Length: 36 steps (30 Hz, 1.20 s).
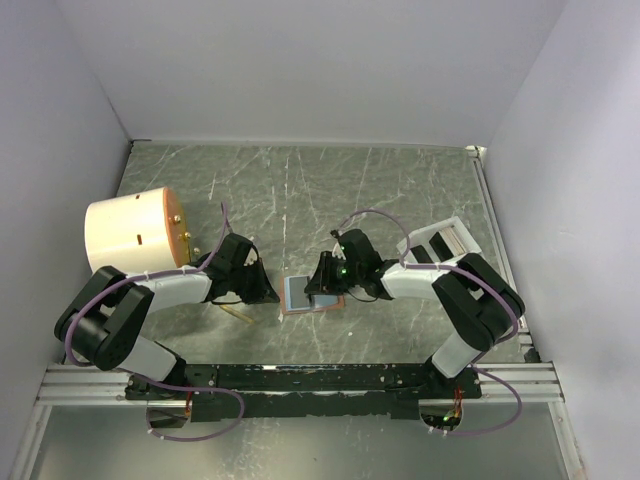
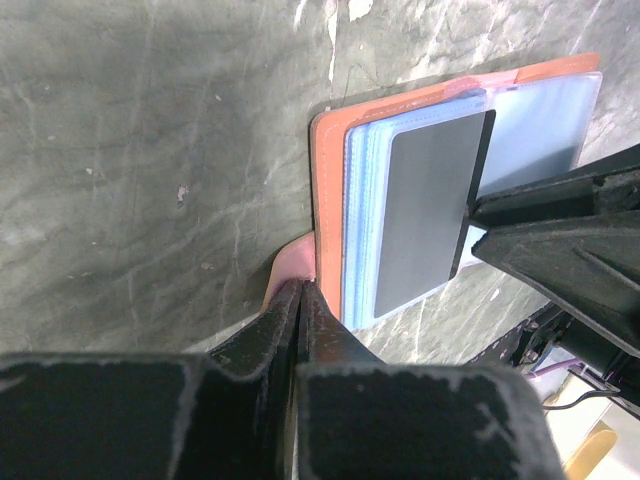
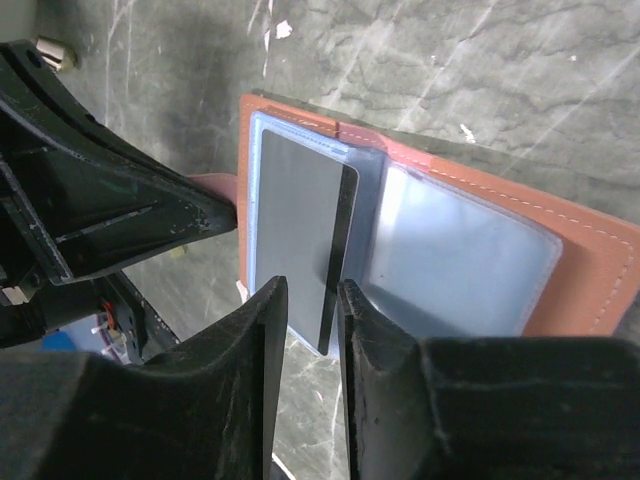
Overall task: Put the credit cards into the card holder
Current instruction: Insert the credit card into the card holder, then turn over the card slot in the card holder.
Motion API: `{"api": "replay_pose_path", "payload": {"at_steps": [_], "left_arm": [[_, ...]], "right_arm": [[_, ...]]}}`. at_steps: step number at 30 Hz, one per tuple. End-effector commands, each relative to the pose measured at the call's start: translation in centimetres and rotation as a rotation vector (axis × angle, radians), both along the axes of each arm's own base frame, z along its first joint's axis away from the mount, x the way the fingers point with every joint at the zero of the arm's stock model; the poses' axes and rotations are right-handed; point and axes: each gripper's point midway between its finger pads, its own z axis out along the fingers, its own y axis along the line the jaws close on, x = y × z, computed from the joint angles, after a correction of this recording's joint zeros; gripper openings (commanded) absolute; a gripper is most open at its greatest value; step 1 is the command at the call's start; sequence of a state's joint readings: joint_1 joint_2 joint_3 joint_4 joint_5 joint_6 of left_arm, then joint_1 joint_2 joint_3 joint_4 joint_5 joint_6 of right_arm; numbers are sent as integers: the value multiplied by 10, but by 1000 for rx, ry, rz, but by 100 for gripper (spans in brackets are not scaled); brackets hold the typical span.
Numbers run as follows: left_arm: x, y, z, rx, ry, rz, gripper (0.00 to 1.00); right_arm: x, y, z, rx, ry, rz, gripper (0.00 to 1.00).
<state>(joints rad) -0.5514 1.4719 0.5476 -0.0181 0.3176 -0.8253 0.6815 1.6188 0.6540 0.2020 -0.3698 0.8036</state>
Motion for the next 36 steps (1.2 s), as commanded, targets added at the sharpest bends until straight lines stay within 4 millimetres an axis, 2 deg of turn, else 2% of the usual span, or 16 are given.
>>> {"api": "replay_pose_path", "payload": {"at_steps": [1, 5, 11, 16, 21, 25, 30, 34, 36], "left_arm": [[-1, 0, -3, 0, 3, -17, 10], [-1, 0, -2, 4, 0, -17, 10], [2, 1, 2, 9, -8, -17, 10], [8, 2, 14, 21, -32, -4, 11], [17, 1, 39, 8, -82, 16, 23], [23, 1, 53, 12, -111, 23, 30], [26, -4, 59, -9, -120, 12, 34], [26, -7, 57, -18, -117, -7, 41], [26, -7, 56, -14, -114, -7, 46]], "right_arm": [[-3, 10, 4, 26, -26, 28, 23], [-4, 11, 1, 24, -18, 30, 17], [-7, 11, 1, 25, -12, 31, 19], [0, -1, 7, -52, -48, 1, 21], [3, 0, 16, -76, -50, -5, 23], [8, 2, 16, -91, -54, -14, 23], [14, 5, 8, -116, -41, -10, 20], [14, 5, -1, -134, -31, 4, 20], [11, 1, -12, -170, -9, 10, 19]]}}
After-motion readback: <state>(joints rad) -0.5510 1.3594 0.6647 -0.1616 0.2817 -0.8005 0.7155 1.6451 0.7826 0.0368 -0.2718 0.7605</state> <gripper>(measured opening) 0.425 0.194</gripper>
